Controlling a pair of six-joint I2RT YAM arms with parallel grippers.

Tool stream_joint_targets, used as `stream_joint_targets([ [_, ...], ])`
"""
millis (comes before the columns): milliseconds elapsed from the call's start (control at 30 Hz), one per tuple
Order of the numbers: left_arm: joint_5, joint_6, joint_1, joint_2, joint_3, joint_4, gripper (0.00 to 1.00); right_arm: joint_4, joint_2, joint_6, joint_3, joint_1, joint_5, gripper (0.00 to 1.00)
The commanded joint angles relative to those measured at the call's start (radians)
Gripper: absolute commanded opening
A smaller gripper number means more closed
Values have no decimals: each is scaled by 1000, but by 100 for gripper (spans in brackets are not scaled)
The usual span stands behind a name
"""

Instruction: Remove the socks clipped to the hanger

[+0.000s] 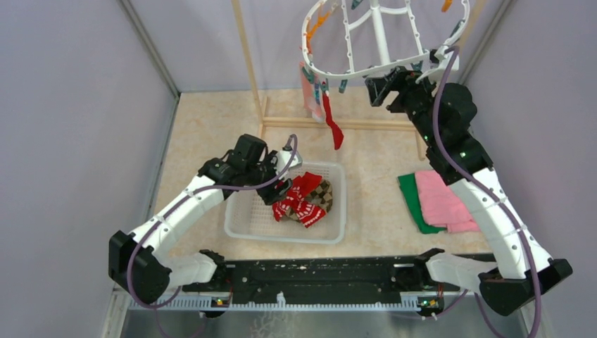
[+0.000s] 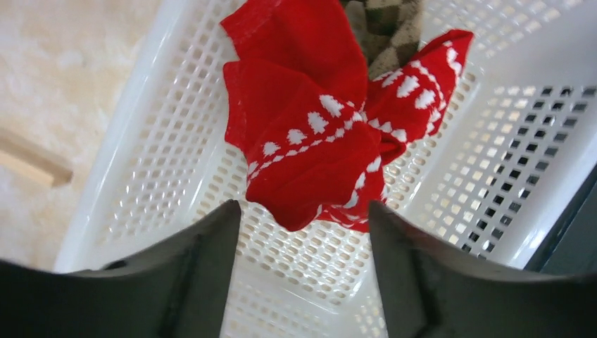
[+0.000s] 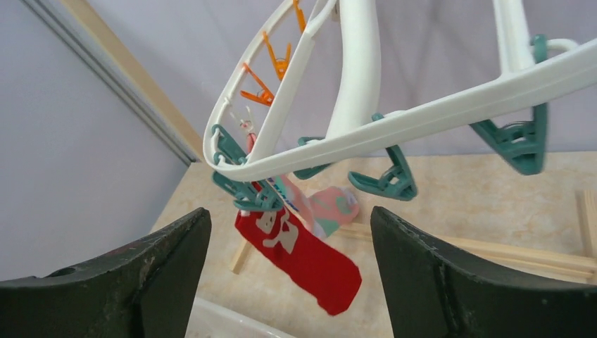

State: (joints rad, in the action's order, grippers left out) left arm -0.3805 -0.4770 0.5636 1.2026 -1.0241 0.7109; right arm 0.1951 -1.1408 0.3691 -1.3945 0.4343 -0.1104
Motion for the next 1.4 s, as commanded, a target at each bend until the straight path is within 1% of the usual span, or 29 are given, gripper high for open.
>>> stream_joint_targets([
  [0, 75, 38, 0, -29, -15, -64, 88, 5, 69, -41, 48, -9, 22, 86],
  [33, 57, 49, -3, -38, -20, -69, 96, 2, 78, -41, 72, -8, 43, 90],
  [67, 38, 57, -6, -50, -27, -73, 99, -7, 87, -41, 94, -8, 58, 93],
  [100, 21, 67, -8, -56, -40, -73, 99, -14, 94, -39, 114, -8, 75, 96],
  [167, -10, 88, -12, -56, -88, -63, 99, -36, 100, -34, 147, -6, 106, 99],
  [267, -44, 109, -31, -36, -161, -34, 99, -75, 110, -47, 202, 31, 109, 99],
  [367, -86, 132, -82, -10, -255, -7, 99, -118, 108, -95, 263, 139, 37, 99],
  [467, -144, 157, -168, 28, -338, 16, 99, -167, 73, -108, 303, 205, -16, 99],
  [500, -162, 166, -199, 45, -369, 24, 99, -184, 55, -109, 315, 225, -35, 99],
  [567, -186, 181, -259, 76, -431, 42, 99, -280, 5, -107, 351, 257, -66, 99],
  [667, -209, 194, -311, 97, -488, 47, 99, -420, -105, -122, 362, 299, -121, 99],
  [767, -229, 213, -330, 93, -496, 23, 99, -534, -247, -187, 292, 346, -166, 99],
  [867, -237, 229, -344, 83, -499, 14, 99, -595, -393, -224, 184, 364, -261, 98],
  [933, -243, 237, -355, 77, -498, 14, 99, -642, -481, -246, 109, 363, -305, 94],
  [1000, -249, 243, -364, 71, -496, 14, 99, -639, -566, -282, 13, 368, -356, 84],
  [1033, -252, 243, -367, 68, -495, 15, 99, -624, -606, -304, -35, 372, -417, 72],
  [1067, -255, 241, -371, 65, -495, 18, 99, -615, -637, -319, -75, 374, -484, 62],
  [1100, -256, 239, -375, 62, -495, 20, 99, -622, -658, -332, -96, 372, -529, 57],
  [1167, -260, 234, -384, 56, -494, 20, 99, -639, -685, -360, -118, 367, -564, 55],
  [1267, -273, 235, -395, 54, -493, 14, 99, -615, -704, -364, -147, 365, -549, 54],
  [1300, -280, 238, -397, 54, -492, 15, 99, -615, -702, -364, -143, 365, -542, 50],
  [1333, -289, 241, -399, 55, -491, 13, 99, -614, -699, -364, -138, 364, -535, 42],
  [1367, -294, 244, -401, 54, -488, 9, 99, -607, -693, -364, -135, 363, -525, 30],
])
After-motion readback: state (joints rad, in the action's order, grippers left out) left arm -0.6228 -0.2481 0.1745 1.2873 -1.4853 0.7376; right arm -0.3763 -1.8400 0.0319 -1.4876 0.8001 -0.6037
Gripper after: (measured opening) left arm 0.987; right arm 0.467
